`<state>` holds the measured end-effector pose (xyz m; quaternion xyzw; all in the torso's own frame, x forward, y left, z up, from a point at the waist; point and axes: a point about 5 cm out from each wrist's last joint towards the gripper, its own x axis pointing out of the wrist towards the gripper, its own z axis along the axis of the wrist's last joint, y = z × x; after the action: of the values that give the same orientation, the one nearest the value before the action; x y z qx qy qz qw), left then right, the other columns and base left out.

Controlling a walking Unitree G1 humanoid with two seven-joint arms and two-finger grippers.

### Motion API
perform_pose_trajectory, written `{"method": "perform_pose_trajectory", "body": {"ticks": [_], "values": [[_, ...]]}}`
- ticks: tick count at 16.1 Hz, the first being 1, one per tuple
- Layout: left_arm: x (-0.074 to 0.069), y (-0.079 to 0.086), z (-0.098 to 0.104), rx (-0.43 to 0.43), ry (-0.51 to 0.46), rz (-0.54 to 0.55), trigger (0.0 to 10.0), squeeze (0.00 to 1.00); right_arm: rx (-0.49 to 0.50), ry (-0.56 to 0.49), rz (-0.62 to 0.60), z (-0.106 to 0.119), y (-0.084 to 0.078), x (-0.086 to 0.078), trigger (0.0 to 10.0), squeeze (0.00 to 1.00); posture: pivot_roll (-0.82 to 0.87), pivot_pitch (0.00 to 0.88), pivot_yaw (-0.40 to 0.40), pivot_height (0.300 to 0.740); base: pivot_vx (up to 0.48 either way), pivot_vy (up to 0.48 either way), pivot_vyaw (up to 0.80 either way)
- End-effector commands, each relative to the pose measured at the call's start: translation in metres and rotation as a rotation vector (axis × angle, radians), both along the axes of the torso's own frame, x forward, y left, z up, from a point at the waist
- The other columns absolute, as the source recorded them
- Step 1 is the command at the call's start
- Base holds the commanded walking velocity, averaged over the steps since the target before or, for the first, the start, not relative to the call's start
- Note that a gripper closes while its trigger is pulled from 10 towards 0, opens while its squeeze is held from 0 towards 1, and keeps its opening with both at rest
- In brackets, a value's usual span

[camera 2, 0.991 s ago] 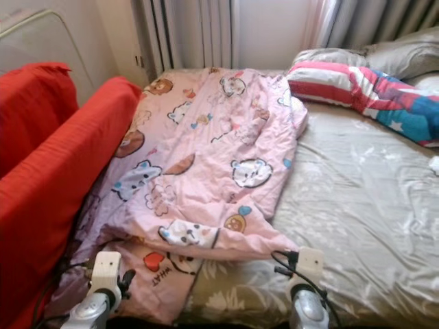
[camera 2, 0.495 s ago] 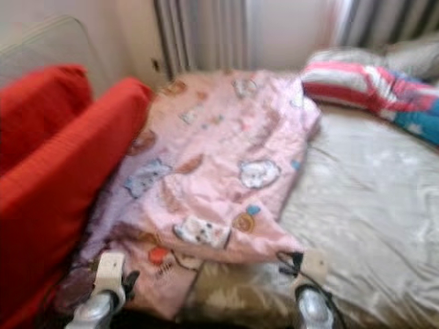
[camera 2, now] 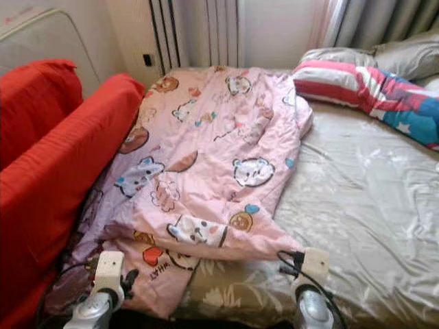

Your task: Clean up the room

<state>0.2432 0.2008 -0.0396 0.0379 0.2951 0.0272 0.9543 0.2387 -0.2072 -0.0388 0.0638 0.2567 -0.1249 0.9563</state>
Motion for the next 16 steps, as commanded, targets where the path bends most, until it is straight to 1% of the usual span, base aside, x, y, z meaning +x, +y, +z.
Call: {"method": "perform_pose_trajectory", "body": {"ticks": [1, 5, 6, 9, 11, 14, 16], "values": [[-0.0048, 0.0046, -0.0032, 0.013, 0.027, 0.003, 10.0, 0.00, 0.010, -0.008, -0.002, 0.0004, 0.0023, 0.0007, 10.0, 0.00, 0.06, 0.082, 0.003, 0.740, 0.000, 0.000, 0.00], [-0.0047, 0.0049, -0.0032, 0.017, 0.029, -0.001, 10.0, 0.00, 0.024, -0.023, 0.012, 0.0018, 0.0051, 0.0029, 10.0, 0.00, 0.06, 0.081, 0.003, 0.740, 0.000, 0.000, 0.00], [-0.0049, 0.0041, -0.0034, 0.021, 0.031, -0.011, 10.0, 0.00, 0.024, -0.023, 0.011, 0.0017, 0.0051, 0.0029, 10.0, 0.00, 0.06, 0.081, 0.003, 0.740, 0.000, 0.480, 0.00], [-0.0048, 0.0030, -0.0036, 0.026, 0.032, -0.020, 10.0, 0.00, 0.025, -0.022, 0.012, 0.0017, 0.0048, 0.0029, 10.0, 0.00, 0.06, 0.078, 0.004, 0.740, 0.000, 0.000, 0.00], [-0.0040, 0.0022, -0.0032, 0.028, 0.030, -0.023, 10.0, 0.00, 0.024, -0.020, 0.008, 0.0017, 0.0032, 0.0027, 10.0, 0.00, 0.06, 0.079, 0.004, 0.740, 0.000, -0.480, 0.00], [-0.0040, 0.0020, -0.0032, 0.032, 0.031, -0.026, 10.0, 0.00, 0.019, -0.020, 0.000, 0.0022, 0.0012, 0.0028, 10.0, 0.00, 0.06, 0.079, 0.002, 0.740, 0.000, 0.000, 0.00], [-0.0044, 0.0025, -0.0034, 0.034, 0.032, -0.024, 10.0, 0.00, 0.018, -0.020, -0.001, 0.0023, 0.0008, 0.0029, 10.0, 0.00, 0.06, 0.079, 0.001, 0.740, 0.000, -0.480, 0.00]]}}
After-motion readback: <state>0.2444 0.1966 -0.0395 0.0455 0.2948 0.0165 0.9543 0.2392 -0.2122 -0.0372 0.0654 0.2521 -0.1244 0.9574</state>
